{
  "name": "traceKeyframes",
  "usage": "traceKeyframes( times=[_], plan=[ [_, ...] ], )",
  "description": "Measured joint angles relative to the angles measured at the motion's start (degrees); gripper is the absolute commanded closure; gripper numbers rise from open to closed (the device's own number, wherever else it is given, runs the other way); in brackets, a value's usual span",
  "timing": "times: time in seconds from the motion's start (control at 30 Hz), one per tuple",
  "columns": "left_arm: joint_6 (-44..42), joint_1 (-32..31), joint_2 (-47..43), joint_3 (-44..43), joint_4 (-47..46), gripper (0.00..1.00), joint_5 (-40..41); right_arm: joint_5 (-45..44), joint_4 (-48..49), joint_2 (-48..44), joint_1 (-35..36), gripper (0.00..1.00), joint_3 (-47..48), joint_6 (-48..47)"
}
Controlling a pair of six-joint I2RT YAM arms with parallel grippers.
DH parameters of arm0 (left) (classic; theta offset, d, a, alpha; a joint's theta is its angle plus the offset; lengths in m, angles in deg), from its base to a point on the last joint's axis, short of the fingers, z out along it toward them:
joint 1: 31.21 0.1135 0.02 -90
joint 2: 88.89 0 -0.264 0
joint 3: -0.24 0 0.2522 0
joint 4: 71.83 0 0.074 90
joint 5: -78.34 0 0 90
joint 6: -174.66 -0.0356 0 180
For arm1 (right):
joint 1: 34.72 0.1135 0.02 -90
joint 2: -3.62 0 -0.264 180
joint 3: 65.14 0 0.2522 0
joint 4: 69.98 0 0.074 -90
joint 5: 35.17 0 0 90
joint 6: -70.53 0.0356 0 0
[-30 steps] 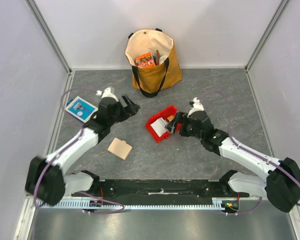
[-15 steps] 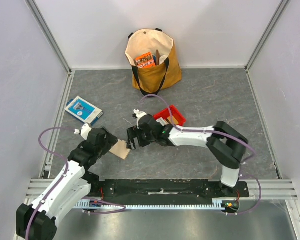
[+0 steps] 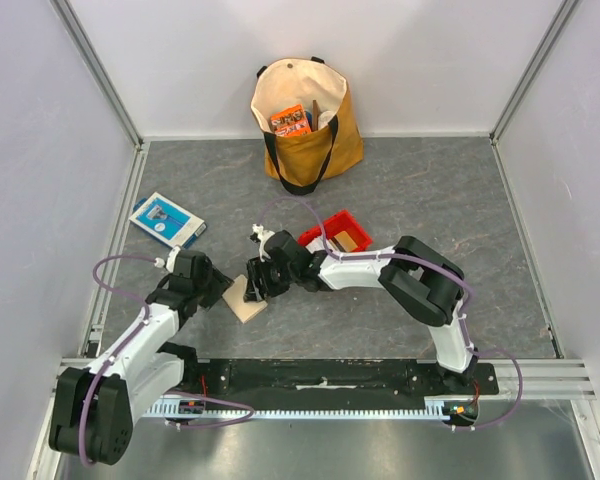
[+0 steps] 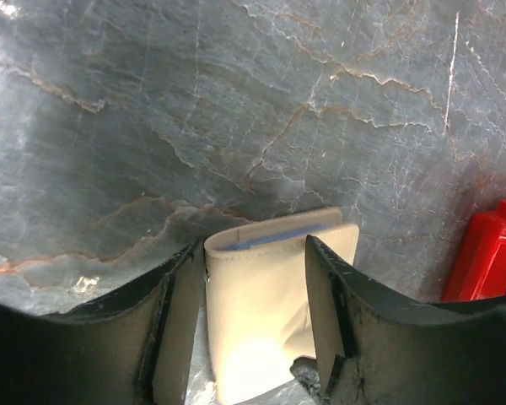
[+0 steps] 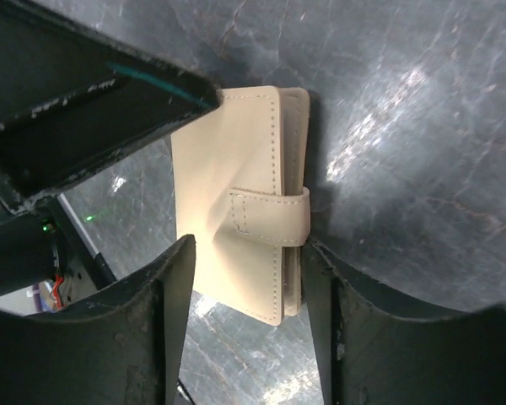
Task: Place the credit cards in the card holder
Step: Move the card holder to the corner of the board.
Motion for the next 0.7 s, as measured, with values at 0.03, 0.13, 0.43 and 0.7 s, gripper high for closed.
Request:
traceKeyframes(
  times=[0.03, 0.13, 0.43, 0.7],
  plan=[
    [0.0, 0.0, 0.4, 0.2, -1.0, 0.49, -0.9, 0.7, 0.4, 0.0, 0.1, 0.53, -0.3, 0.3],
    [-0.5, 0.5, 1.0, 1.2, -3.7, 0.54, -1.4, 1.8, 0.6, 0.1, 0.4, 0.78, -1.1, 1.3],
    [-0.8, 0.9, -0.4, 2.7, -6.6, 0.36, -2.6, 1.9, 0.9, -1.1, 0.9, 1.00, -3.1, 3.0],
    [-5.9, 0.5, -4.4, -7.9, 2.4, 0.19, -0.9, -13.1, -9.8, -20.2, 4.2, 1.00, -8.0, -9.3]
  ],
)
